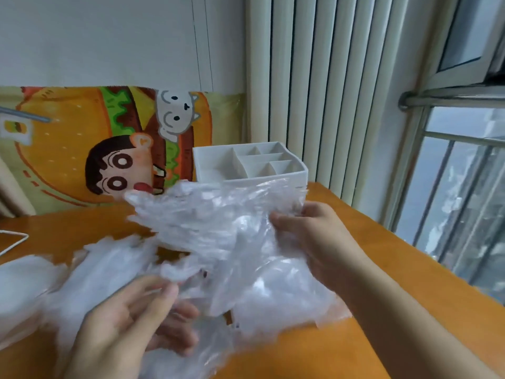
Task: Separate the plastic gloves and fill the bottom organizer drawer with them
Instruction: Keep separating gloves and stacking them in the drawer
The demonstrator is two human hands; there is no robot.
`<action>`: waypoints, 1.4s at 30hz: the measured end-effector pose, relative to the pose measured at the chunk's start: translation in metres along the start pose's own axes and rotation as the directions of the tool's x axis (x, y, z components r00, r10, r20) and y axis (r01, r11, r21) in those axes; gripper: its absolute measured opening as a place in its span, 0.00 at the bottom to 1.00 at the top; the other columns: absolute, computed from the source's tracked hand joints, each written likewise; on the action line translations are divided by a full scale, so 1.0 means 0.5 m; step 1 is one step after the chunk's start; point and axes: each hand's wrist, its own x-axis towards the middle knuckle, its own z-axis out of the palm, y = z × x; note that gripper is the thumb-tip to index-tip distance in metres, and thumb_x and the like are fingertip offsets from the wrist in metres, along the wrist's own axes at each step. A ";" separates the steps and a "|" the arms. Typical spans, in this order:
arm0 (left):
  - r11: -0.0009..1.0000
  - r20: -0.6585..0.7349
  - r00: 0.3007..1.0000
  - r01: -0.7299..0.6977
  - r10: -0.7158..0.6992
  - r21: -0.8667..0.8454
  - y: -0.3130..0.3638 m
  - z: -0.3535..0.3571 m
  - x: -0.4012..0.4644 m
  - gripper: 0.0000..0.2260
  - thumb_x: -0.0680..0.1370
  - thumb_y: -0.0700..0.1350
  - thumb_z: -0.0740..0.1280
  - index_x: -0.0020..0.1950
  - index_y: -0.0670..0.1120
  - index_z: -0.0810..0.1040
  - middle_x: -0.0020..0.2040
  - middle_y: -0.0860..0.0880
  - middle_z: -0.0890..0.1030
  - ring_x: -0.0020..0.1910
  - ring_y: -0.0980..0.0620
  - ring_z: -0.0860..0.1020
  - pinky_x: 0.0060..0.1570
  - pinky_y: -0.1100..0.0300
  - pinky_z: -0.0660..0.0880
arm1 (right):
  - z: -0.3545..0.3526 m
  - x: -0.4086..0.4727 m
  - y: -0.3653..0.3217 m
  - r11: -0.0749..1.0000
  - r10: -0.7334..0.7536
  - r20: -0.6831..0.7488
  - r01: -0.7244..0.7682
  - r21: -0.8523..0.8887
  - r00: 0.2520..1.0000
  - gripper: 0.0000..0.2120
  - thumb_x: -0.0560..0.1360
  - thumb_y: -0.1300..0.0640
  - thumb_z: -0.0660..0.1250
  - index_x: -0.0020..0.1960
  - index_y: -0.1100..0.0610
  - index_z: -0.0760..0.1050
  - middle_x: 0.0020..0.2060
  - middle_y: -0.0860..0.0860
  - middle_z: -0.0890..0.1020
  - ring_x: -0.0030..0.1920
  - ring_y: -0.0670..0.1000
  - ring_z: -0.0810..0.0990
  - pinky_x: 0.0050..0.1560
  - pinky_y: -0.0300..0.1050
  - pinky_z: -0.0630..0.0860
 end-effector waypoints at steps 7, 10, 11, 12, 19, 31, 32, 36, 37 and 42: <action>0.929 0.074 0.976 -0.217 0.204 0.300 0.038 0.027 0.035 0.14 0.67 0.54 0.81 0.35 0.47 0.81 0.25 0.42 0.77 0.23 0.42 0.74 0.21 0.63 0.70 | -0.121 0.043 0.069 0.817 0.150 0.089 -0.073 -0.571 0.985 0.09 0.77 0.68 0.67 0.38 0.67 0.77 0.30 0.58 0.79 0.30 0.56 0.82 0.32 0.46 0.82; 0.628 0.399 0.847 -0.529 0.351 0.571 0.044 0.130 0.040 0.04 0.76 0.50 0.69 0.44 0.56 0.84 0.40 0.56 0.84 0.37 0.58 0.81 0.42 0.68 0.78 | -0.115 0.043 0.080 0.726 0.123 0.113 -0.012 -0.688 0.986 0.10 0.74 0.70 0.63 0.34 0.62 0.73 0.24 0.54 0.79 0.27 0.56 0.84 0.28 0.44 0.79; 0.495 0.505 0.789 -0.613 0.350 0.615 0.040 0.161 0.043 0.05 0.77 0.50 0.68 0.48 0.58 0.83 0.45 0.61 0.82 0.44 0.61 0.80 0.45 0.72 0.74 | -0.114 0.042 0.078 0.707 0.100 0.122 0.016 -0.707 0.987 0.11 0.73 0.69 0.63 0.34 0.60 0.73 0.23 0.53 0.79 0.26 0.56 0.84 0.26 0.43 0.77; 0.426 0.570 0.773 -0.631 0.278 0.648 0.035 0.189 0.054 0.07 0.80 0.48 0.66 0.53 0.59 0.82 0.50 0.63 0.80 0.50 0.63 0.78 0.48 0.74 0.71 | -0.115 0.042 0.077 0.685 0.078 0.133 0.044 -0.727 0.988 0.11 0.73 0.69 0.63 0.34 0.59 0.72 0.22 0.52 0.78 0.25 0.55 0.83 0.25 0.42 0.74; 0.099 0.404 0.894 -0.392 -0.193 0.914 -0.053 0.245 0.164 0.28 0.77 0.65 0.66 0.72 0.53 0.69 0.69 0.55 0.69 0.66 0.52 0.73 0.64 0.50 0.76 | -0.127 0.046 0.089 0.482 -0.047 0.139 0.144 -0.864 0.989 0.13 0.74 0.66 0.63 0.34 0.55 0.66 0.31 0.51 0.72 0.30 0.52 0.69 0.26 0.41 0.64; 0.024 0.277 0.798 -0.313 -0.535 0.949 -0.076 0.295 0.180 0.56 0.65 0.80 0.65 0.84 0.53 0.50 0.84 0.52 0.49 0.75 0.44 0.69 0.67 0.48 0.74 | -0.128 0.052 0.106 0.395 -0.025 -0.040 -0.027 -0.918 0.999 0.07 0.70 0.67 0.64 0.38 0.57 0.71 0.42 0.51 0.73 0.38 0.52 0.72 0.29 0.41 0.64; 0.025 0.297 0.804 -0.332 -0.515 0.943 -0.084 0.297 0.183 0.55 0.67 0.78 0.66 0.84 0.53 0.50 0.84 0.53 0.49 0.73 0.45 0.70 0.64 0.49 0.76 | -0.127 0.051 0.106 0.381 -0.005 -0.050 -0.044 -0.923 0.999 0.07 0.70 0.67 0.65 0.39 0.56 0.71 0.43 0.52 0.73 0.38 0.52 0.72 0.29 0.41 0.64; 0.025 0.357 0.822 -0.387 -0.444 0.922 -0.110 0.294 0.184 0.47 0.74 0.71 0.66 0.84 0.52 0.51 0.84 0.52 0.51 0.74 0.44 0.70 0.65 0.49 0.75 | -0.120 0.045 0.093 0.230 -0.072 -0.026 -0.009 -0.973 0.997 0.17 0.72 0.68 0.72 0.53 0.55 0.69 0.49 0.51 0.71 0.45 0.51 0.72 0.35 0.40 0.70; 0.030 0.375 0.810 -0.406 -0.450 0.913 -0.108 0.295 0.182 0.43 0.76 0.68 0.66 0.83 0.53 0.50 0.84 0.50 0.52 0.73 0.43 0.70 0.64 0.48 0.75 | -0.117 0.042 0.084 0.214 -0.145 0.029 0.060 -0.975 0.989 0.21 0.71 0.69 0.73 0.56 0.54 0.68 0.51 0.51 0.71 0.47 0.51 0.71 0.36 0.38 0.68; 0.053 0.451 0.769 -0.482 -0.452 0.874 -0.105 0.297 0.179 0.23 0.82 0.51 0.63 0.75 0.51 0.61 0.73 0.42 0.63 0.59 0.46 0.71 0.60 0.51 0.75 | -0.084 0.008 0.062 0.383 -0.009 0.378 0.352 -0.854 0.926 0.18 0.76 0.59 0.69 0.66 0.50 0.74 0.62 0.46 0.74 0.62 0.50 0.74 0.60 0.44 0.78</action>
